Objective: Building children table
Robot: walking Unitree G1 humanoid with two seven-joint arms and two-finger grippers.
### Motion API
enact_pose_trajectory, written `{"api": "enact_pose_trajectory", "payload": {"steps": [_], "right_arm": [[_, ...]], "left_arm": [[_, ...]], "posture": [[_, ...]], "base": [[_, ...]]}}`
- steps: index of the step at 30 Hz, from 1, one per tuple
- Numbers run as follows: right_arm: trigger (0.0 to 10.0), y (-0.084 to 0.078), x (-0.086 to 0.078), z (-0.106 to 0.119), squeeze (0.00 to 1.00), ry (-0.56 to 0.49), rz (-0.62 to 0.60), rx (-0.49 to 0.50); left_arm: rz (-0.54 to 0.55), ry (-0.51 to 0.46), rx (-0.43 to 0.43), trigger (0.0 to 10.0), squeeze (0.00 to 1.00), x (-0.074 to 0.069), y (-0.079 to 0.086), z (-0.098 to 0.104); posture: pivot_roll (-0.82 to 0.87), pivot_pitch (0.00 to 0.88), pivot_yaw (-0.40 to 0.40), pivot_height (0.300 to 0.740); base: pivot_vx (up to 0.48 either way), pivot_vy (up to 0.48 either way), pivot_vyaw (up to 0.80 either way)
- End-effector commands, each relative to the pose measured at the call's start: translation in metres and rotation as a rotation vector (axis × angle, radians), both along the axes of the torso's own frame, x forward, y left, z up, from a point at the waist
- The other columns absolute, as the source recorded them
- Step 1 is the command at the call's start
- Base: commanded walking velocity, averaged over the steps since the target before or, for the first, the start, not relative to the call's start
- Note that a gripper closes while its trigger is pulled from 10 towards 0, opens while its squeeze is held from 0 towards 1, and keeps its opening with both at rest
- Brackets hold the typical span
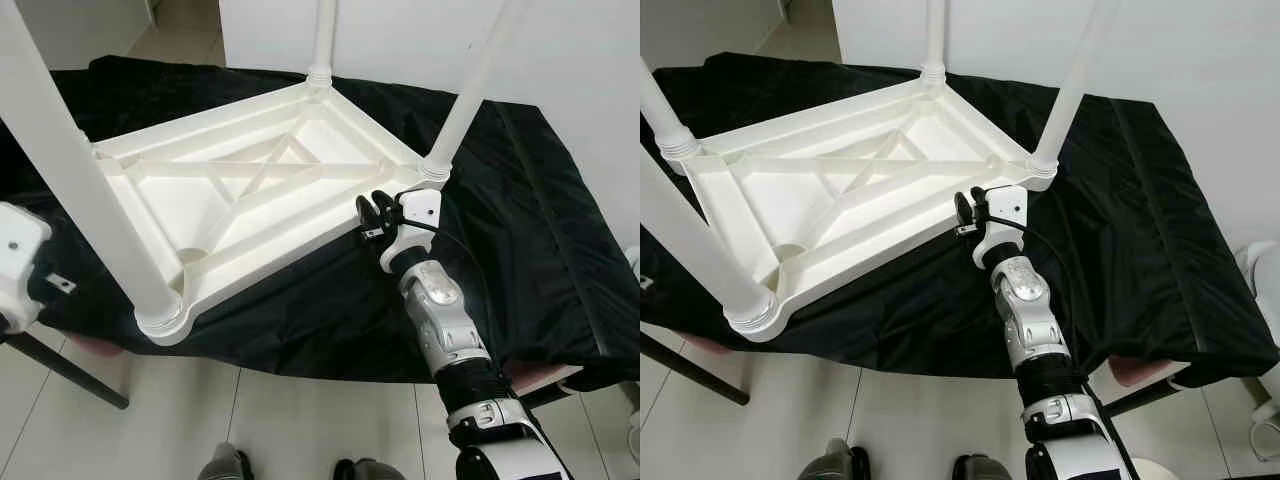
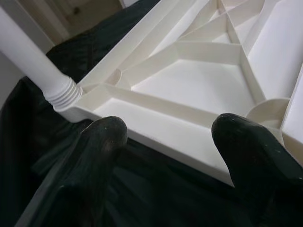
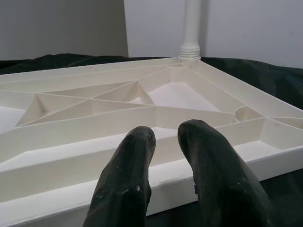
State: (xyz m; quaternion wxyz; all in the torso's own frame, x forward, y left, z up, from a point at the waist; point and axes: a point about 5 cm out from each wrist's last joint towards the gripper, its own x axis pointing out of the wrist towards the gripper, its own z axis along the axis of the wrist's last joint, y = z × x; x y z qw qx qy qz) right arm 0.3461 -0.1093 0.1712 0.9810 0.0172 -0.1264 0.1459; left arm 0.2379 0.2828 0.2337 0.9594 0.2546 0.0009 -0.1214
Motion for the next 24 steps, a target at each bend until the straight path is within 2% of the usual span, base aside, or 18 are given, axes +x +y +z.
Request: {"api": "enact_pose_trajectory", "payload": {"steps": [1, 2, 3, 4, 5, 6, 7, 9, 13, 15, 17, 19, 20, 22, 24], "right_arm": [[10.0, -0.005, 0.002, -0.007, 0.0, 0.041, -0.05, -0.001], [10.0, -0.01, 0.005, -0.012, 0.0, 0.079, -0.13, 0.01], [10.0, -0.01, 0.005, -0.012, 0.0, 0.079, -0.13, 0.01], [10.0, -0.015, 0.008, -0.017, 0.0, 0.11, -0.223, 0.005], [10.0, -0.015, 0.008, -0.017, 0.0, 0.11, -0.223, 0.005], [10.0, -0.018, 0.01, -0.021, 0.0, 0.14, -0.295, 0.007], [10.0, -0.018, 0.01, -0.021, 0.0, 0.14, -0.295, 0.007], [10.0, -0.019, 0.013, -0.028, 0.0, 0.192, -0.396, 0.014], [10.0, -0.019, 0.014, -0.03, 0.0, 0.209, -0.421, 0.015], [10.0, -0.019, 0.015, -0.033, 0.0, 0.236, -0.45, 0.036], [10.0, -0.019, 0.015, -0.033, 0.0, 0.236, -0.45, 0.036], [10.0, -0.013, 0.02, -0.036, 0.0, 0.264, -0.427, 0.065], [10.0, -0.013, 0.02, -0.036, 0.0, 0.264, -0.427, 0.065], [10.0, -0.008, 0.026, -0.037, 0.0, 0.3, -0.39, 0.086], [10.0, -0.005, 0.03, -0.036, 0.0, 0.313, -0.373, 0.084]], "left_arm": [[0.197, -0.109, -0.024, 10.0, 0.0, 0.004, 0.01, 0.003], [0.216, -0.156, -0.065, 10.0, 0.0, 0.011, 0.007, 0.005], [0.216, -0.156, -0.065, 10.0, 0.0, 0.011, 0.007, 0.005], [0.198, -0.188, -0.102, 10.0, 0.0, 0.017, 0.0, 0.007], [0.198, -0.188, -0.102, 10.0, 0.0, 0.017, 0.0, 0.007], [0.155, -0.196, -0.139, 10.0, 0.0, 0.023, -0.01, 0.007], [0.155, -0.196, -0.139, 10.0, 0.0, 0.023, -0.01, 0.007], [0.048, -0.187, -0.207, 10.0, 0.0, 0.032, -0.03, 0.008], [0.017, -0.178, -0.232, 10.0, 0.0, 0.034, -0.035, 0.008], [-0.068, -0.173, -0.264, 10.0, 0.0, 0.034, -0.047, 0.007], [-0.068, -0.173, -0.264, 10.0, 0.0, 0.034, -0.047, 0.007], [-0.195, -0.156, -0.314, 10.0, 0.0, 0.031, -0.07, 0.006], [-0.195, -0.156, -0.314, 10.0, 0.0, 0.031, -0.07, 0.006], [-0.294, -0.141, -0.34, 10.0, 0.0, 0.026, -0.087, 0.004], [-0.34, -0.135, -0.357, 10.0, 0.0, 0.023, -0.096, 0.003]], "posture": [[-0.01, 0.117, -0.029, 0.74], [-0.01, 0.118, -0.03, 0.74], [-0.01, 0.118, -0.03, 0.74], [-0.02, 0.119, -0.033, 0.74], [-0.02, 0.119, -0.033, 0.74], [-0.02, 0.12, -0.034, 0.74], [-0.02, 0.12, -0.034, 0.74], [-0.03, 0.118, -0.025, 0.74], [-0.03, 0.118, -0.025, 0.74], [-0.04, 0.116, -0.017, 0.74], [-0.04, 0.116, -0.017, 0.74], [-0.04, 0.114, -0.012, 0.74], [-0.04, 0.114, -0.012, 0.74], [-0.04, 0.116, -0.013, 0.74], [-0.03, 0.118, -0.013, 0.74]], "base": [[0.0, 0.0, 0.0], [0.0, 0.0, 0.0], [0.0, 0.0, 0.0], [0.0, 0.0, 0.0], [0.0, 0.0, 0.0], [0.0, 0.0, 0.0], [0.0, 0.0, 0.0], [0.0, 0.0, 0.0], [0.0, 0.0, 0.0], [0.0, 0.0, 0.0], [0.0, 0.0, 0.0], [0.0, 0.0, 0.0], [0.0, 0.0, 0.0], [0.0, 0.0, 0.0], [0.0, 0.0, 0.0]]}}
